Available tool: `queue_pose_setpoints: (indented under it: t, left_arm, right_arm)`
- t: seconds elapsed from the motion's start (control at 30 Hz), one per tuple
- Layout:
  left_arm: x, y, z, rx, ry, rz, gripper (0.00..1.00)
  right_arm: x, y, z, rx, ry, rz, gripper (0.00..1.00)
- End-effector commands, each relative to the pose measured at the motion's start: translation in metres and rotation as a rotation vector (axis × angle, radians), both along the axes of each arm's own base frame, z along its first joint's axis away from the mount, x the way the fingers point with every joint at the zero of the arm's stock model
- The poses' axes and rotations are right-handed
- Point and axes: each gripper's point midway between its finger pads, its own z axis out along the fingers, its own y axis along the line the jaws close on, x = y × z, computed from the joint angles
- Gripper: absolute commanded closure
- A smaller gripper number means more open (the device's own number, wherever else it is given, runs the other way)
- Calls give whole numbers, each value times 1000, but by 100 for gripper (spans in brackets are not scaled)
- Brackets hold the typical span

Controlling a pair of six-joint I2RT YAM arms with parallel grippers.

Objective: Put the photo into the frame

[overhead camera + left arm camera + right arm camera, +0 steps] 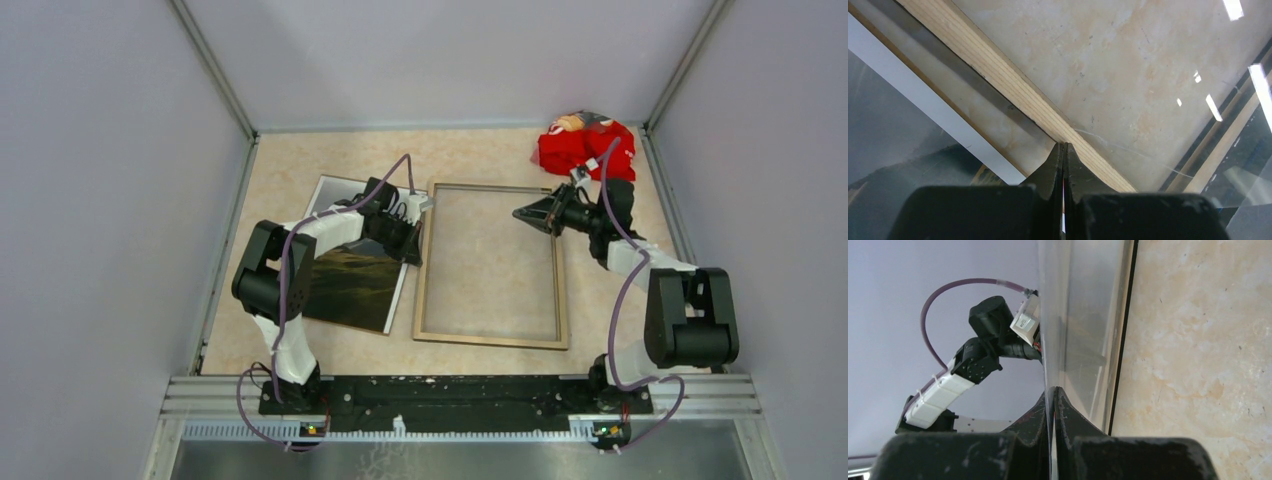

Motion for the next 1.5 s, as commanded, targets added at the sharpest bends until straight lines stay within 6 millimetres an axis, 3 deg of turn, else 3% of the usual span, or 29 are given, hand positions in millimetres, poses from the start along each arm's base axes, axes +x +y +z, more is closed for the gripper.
queue_pose_setpoints:
  t: [0.0,0.27,0.5,1.27,1.47]
  left_arm:
    - [-4,3,-21,63,16,-11,100]
    - [-5,3,-22,69,17,-11,100]
    - [-5,3,-22,69,17,-11,100]
    - [-5,2,-18,60,11,-17,100]
    - [-6,1,-19,57,16,-18,100]
  right_arm:
    - [-12,11,14,29,-68,59,100]
    - [-10,9,-6,11,-16,42,100]
    - [-8,0,-28,-137,2,40,100]
    - [-5,-23,-67,-353,61,-11,100]
    - [-6,-24,-66,-368,59,-11,100]
